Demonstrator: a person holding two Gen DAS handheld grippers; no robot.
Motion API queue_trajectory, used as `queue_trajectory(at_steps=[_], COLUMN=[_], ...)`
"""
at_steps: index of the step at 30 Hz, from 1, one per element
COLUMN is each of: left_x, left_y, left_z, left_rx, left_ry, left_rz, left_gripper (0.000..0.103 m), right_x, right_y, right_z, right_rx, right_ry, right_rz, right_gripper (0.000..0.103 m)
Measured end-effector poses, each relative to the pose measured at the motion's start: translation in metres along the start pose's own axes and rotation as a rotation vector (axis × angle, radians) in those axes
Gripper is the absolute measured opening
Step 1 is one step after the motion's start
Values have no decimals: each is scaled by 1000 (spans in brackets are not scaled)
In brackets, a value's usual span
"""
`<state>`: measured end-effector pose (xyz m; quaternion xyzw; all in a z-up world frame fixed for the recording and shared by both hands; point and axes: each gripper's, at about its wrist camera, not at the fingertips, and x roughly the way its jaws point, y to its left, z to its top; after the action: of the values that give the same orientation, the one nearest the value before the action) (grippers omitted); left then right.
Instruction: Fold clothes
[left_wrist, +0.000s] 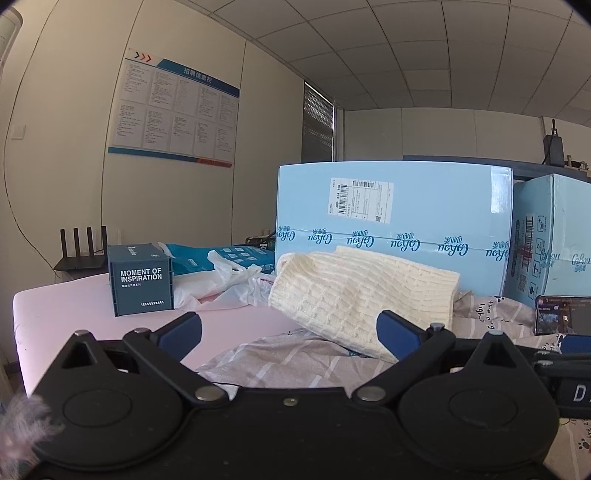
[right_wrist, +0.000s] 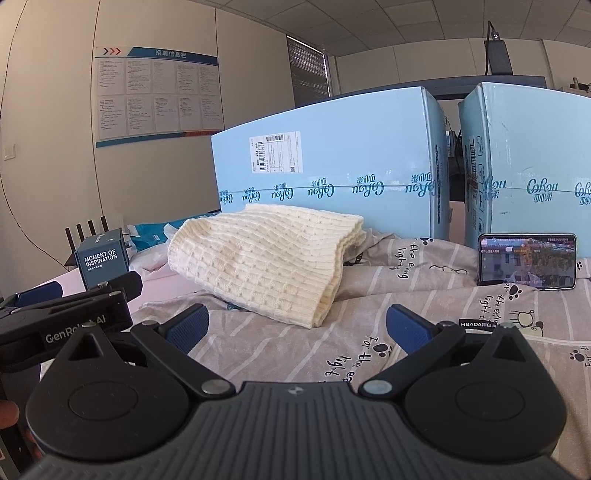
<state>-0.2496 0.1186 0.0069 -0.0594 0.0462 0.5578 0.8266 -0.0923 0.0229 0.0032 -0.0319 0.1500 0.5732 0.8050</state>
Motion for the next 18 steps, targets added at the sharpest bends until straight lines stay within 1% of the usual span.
queue_trajectory(at_steps=[18], left_x=[1], left_y=[1], left_z=[0], left_rx=[-12], left_ry=[7], left_rz=[0], left_gripper=[103], right_x=[5], right_y=[0], right_z=[-3], right_rx=[2], right_ry=[22], right_rz=[6], right_gripper=[103])
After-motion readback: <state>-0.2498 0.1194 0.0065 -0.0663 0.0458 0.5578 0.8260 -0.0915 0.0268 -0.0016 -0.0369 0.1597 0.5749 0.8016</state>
